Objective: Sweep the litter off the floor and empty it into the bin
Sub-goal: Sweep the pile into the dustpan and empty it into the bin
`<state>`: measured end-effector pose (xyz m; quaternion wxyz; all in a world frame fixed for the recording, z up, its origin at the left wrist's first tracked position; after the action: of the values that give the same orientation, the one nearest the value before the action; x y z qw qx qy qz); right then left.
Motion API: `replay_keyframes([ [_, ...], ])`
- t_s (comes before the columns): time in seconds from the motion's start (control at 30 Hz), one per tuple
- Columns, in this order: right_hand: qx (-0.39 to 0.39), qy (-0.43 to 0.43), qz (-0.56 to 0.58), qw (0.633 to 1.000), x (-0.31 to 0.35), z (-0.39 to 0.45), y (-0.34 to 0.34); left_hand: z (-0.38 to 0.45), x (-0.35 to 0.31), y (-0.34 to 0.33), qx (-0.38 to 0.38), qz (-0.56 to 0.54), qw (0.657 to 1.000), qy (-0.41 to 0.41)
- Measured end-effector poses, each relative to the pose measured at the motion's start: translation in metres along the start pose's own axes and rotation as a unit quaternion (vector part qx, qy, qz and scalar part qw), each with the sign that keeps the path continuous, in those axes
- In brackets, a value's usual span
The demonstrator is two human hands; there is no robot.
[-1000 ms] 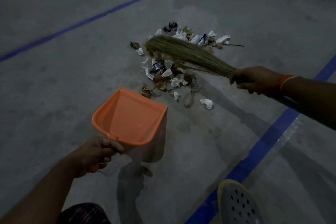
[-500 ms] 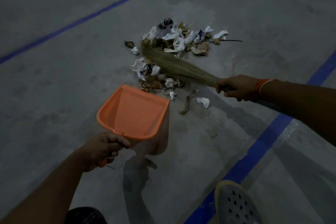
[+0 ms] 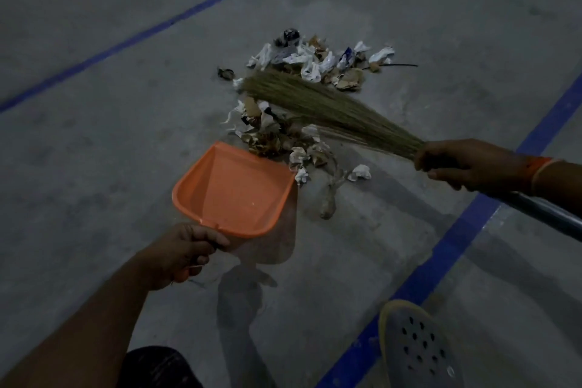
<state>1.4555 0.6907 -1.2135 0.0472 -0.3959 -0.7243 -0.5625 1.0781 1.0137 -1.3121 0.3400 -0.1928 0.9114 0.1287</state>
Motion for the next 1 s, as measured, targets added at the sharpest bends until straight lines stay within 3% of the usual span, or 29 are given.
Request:
replay_keyframes([
  [0.27, 0.013, -0.008, -0.075, 0.997, -0.005, 0.07, 0.007, -0.019, 0.004, 0.007, 0.025, 0.001, 0.999, 0.023],
  [0.5, 0.066, 0.004, -0.107, 0.992, -0.002, 0.114, -0.03, 0.003, 0.008, 0.013, 0.021, 0.019, 0.999, 0.027],
  [1.0, 0.094, 0.103, -0.039, 0.99, 0.03, 0.013, -0.082, 0.017, -0.003, -0.011, 0.011, -0.032, 0.999, 0.02],
])
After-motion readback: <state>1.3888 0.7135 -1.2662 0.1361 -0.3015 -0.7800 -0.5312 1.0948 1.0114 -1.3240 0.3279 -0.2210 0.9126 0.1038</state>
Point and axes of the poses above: each hand's wrist, its own z-axis towards the middle knuckle, its own y-axis out of the back of the hand, x = y × z, the point moved 6 cm from there along z, towards the middle knuckle, and after that the axes turned 3 degrees about -x, right-handed, at the moved point
